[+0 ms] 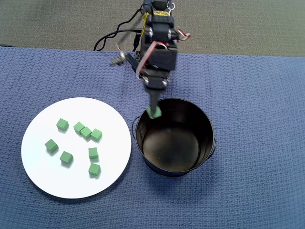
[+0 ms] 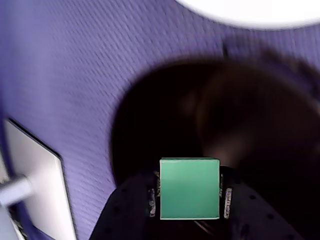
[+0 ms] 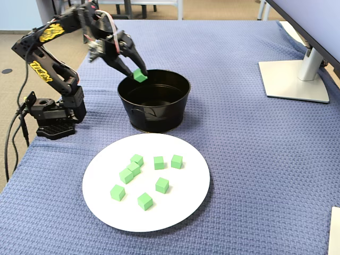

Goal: Pick up the green cubes from the white plate and place them in the black recipient

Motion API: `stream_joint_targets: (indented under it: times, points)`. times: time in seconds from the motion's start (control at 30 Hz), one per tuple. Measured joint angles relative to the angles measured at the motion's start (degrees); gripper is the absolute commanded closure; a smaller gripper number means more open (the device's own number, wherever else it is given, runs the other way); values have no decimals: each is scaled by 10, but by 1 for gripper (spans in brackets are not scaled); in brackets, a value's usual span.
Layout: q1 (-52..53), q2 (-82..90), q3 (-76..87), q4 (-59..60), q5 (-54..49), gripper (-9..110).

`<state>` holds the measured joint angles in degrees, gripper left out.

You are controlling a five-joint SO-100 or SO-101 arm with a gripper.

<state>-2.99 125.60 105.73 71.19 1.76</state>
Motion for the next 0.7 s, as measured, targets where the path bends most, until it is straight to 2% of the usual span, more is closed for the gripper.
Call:
stream_joint_targets:
  times: [0.03, 0.13, 0.17, 0.33, 0.43, 0.57, 0.7]
  points:
    - [-18, -18, 0, -7, 12, 101]
    - [-68, -78, 0, -38, 27, 75]
    - [-80, -91, 1, -44, 24, 73]
    - [-86, -76, -9, -38, -29, 73]
    - [-48, -25, -10, -33, -105, 77]
    - [66, 33, 20, -80, -255, 79]
    - [216, 40, 97, -185, -406, 81]
